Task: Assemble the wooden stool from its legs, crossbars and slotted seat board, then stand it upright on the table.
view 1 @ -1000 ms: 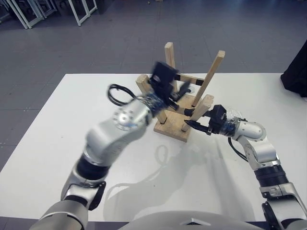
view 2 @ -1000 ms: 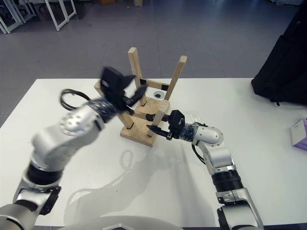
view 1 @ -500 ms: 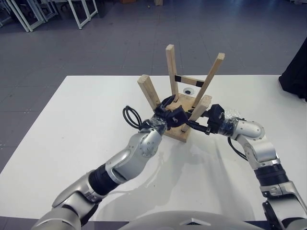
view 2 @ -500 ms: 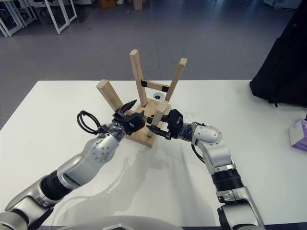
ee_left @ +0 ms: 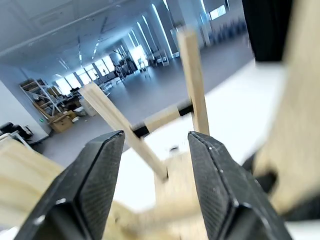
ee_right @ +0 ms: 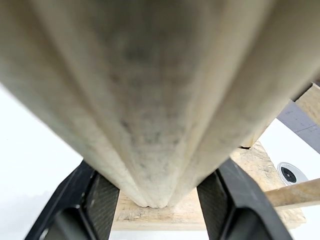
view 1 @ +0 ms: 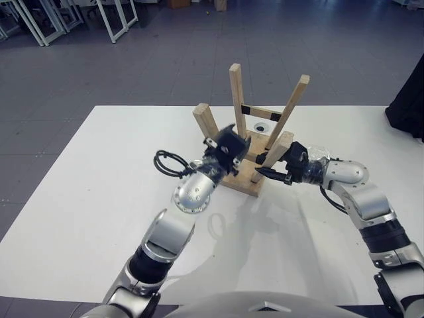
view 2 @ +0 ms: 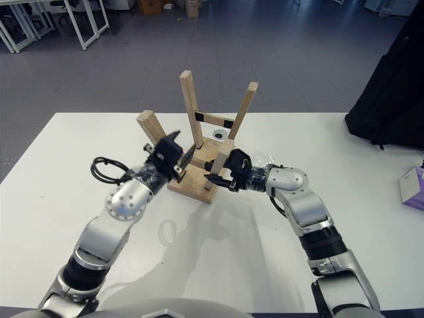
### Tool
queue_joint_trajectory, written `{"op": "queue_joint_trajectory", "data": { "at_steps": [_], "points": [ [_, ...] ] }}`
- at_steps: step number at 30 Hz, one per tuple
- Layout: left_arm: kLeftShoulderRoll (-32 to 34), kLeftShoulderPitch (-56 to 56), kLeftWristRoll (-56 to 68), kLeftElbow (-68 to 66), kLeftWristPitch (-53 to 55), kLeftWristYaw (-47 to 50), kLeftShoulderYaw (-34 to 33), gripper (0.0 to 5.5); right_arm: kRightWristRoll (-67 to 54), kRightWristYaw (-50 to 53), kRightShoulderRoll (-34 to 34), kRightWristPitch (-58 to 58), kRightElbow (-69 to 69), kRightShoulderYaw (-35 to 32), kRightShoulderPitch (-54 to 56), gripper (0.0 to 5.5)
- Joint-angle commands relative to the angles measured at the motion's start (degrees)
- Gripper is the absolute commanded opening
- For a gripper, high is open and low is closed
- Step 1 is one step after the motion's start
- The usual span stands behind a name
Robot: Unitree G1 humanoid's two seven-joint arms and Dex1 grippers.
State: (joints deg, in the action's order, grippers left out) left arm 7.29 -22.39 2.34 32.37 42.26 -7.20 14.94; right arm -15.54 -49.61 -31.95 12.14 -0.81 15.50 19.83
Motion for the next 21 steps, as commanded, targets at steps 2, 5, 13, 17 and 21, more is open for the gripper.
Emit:
{"op": "queue_joint_trajectory", "data": {
  "at_steps": [2,5,13,17,21],
  "points": [
    [2.67,-33.96,13.10,-18.65,1.56,-0.74,-24.82,2.35,10.56,2.64,-3.12,9.04,-10.68,10.35,-14.01,2.03],
    [6.12,-42.36,14.48,-32.51,-2.25,-2.58,-27.99,2.35,10.29,3.08,-2.73,8.49,-11.22,10.83,-13.37,2.03],
    [2.53,-10.09,14.25,-33.74,6.36,-7.68,-13.42,2.35,9.50,3.26,-2.89,7.81,-10.23,10.76,-12.90,2.03],
    [3.78,0.33,11.70,-36.04,3.72,-7.71,-10.94,2.35,8.92,3.95,-2.35,7.04,-10.31,10.01,-12.13,2.03],
    [5.32,-7.56,12.76,-40.67,0.23,-6.37,-17.53,2.35,9.51,4.15,-2.08,4.96,-11.50,10.20,-11.83,2.03]
  ]
}}
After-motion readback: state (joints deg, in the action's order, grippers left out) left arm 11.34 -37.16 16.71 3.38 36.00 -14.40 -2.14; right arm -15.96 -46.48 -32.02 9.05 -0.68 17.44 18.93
